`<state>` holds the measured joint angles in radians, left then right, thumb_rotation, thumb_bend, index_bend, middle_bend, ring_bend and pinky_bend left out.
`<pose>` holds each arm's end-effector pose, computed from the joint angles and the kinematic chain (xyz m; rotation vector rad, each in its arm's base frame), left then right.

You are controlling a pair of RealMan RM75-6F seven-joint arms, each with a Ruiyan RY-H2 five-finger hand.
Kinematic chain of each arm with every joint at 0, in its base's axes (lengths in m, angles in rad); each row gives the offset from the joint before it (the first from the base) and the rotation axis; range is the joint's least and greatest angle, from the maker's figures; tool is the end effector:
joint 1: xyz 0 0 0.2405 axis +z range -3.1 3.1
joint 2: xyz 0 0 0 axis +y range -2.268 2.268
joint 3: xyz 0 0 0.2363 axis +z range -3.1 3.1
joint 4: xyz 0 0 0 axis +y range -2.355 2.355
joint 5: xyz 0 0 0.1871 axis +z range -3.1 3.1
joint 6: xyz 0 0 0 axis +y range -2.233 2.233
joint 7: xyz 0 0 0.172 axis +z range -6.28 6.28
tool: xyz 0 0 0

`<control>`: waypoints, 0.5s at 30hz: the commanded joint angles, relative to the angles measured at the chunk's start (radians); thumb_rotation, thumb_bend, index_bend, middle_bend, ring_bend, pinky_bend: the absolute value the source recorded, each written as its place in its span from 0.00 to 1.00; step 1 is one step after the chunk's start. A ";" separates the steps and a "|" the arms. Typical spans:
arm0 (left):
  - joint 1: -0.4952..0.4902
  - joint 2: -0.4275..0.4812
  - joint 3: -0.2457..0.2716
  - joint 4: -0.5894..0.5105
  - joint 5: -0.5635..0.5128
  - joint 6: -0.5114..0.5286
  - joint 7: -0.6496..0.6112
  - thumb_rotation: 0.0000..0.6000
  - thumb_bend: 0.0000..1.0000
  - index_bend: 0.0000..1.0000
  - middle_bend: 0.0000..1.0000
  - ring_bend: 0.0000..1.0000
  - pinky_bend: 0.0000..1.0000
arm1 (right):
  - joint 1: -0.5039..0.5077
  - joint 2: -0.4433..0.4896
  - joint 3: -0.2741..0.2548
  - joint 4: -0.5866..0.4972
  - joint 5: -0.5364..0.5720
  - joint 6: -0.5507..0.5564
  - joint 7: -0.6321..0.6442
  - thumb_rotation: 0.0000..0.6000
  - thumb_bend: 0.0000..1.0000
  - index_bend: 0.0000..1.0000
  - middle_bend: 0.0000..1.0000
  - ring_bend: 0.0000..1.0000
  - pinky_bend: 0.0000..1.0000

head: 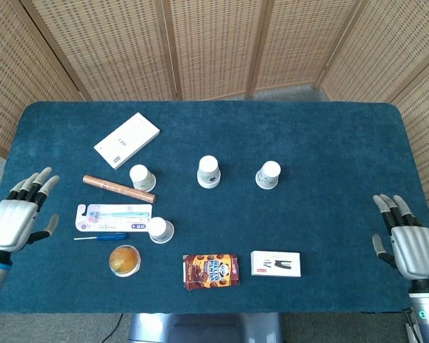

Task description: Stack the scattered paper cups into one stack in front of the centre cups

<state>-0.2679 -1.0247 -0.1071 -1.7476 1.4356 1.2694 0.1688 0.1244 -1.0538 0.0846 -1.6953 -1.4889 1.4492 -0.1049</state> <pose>-0.2386 0.2597 0.1651 -1.5883 -0.8200 -0.8332 -0.2649 -0.2217 0.1836 1.4322 -0.8166 0.8725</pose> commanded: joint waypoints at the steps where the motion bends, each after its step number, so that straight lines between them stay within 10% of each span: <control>1: -0.056 -0.010 -0.025 -0.004 -0.053 -0.074 0.022 0.83 0.49 0.00 0.00 0.00 0.12 | -0.003 0.006 -0.001 -0.004 -0.004 0.004 0.003 1.00 0.50 0.00 0.11 0.03 0.36; 15: -0.273 -0.165 -0.100 0.124 -0.291 -0.309 0.153 0.86 0.46 0.00 0.00 0.00 0.13 | -0.013 0.024 -0.006 0.001 0.001 0.008 0.024 1.00 0.50 0.00 0.11 0.03 0.36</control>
<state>-0.5186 -1.1676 -0.1971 -1.6441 1.1676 0.9805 0.3029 0.1125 -1.0301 0.0792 -1.6946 -1.4887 1.4573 -0.0820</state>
